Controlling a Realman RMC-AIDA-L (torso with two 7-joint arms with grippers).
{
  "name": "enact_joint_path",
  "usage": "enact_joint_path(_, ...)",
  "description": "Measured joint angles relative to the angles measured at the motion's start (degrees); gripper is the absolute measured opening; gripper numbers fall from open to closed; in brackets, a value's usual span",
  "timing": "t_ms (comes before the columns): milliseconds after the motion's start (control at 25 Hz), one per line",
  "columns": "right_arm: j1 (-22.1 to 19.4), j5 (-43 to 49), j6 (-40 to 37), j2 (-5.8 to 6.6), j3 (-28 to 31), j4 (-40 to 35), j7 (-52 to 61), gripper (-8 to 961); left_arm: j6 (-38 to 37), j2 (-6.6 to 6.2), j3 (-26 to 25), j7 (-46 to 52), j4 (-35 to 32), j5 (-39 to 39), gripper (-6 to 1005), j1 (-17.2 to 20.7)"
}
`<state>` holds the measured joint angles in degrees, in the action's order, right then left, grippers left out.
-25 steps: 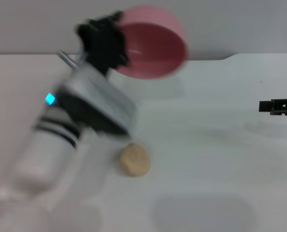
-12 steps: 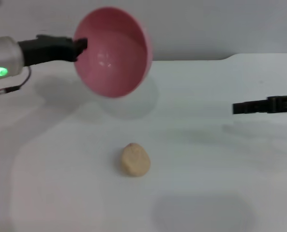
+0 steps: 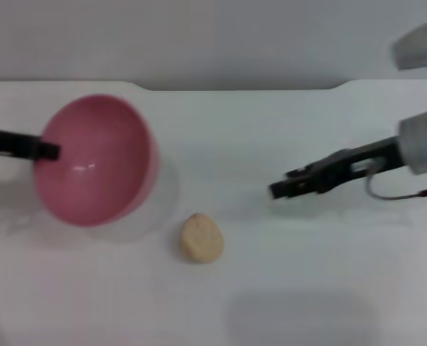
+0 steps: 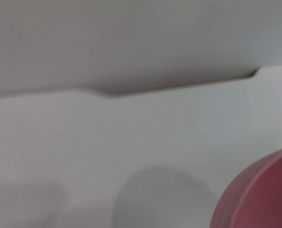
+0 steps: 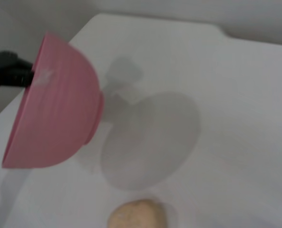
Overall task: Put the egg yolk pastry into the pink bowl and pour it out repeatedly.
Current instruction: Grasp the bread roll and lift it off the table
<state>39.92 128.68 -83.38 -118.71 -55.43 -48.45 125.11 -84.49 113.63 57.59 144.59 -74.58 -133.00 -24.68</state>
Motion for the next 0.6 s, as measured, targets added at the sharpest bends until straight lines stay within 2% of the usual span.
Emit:
enact_joint_path(280,4.5,-11.1,7.8,-0.19,-13.7,9.1,-9.5,568,-8.3,3.47,-7.3,1.6,-13.8,-6.8,0,3.6)
enact_joint_path(520,6.7,-15.8,14.9,-0.45,-23.1,12.4,-9.9,614,-11.8,3.78,-7.2,1.9,-15.6,-8.8,-1,3.7)
enact_joint_path(600,6.8,-18.0,16.9,-0.46,-25.9,12.8,-9.9,630,-12.5,4.08,-5.7,2.2,-15.6,-10.2,-1,3.5)
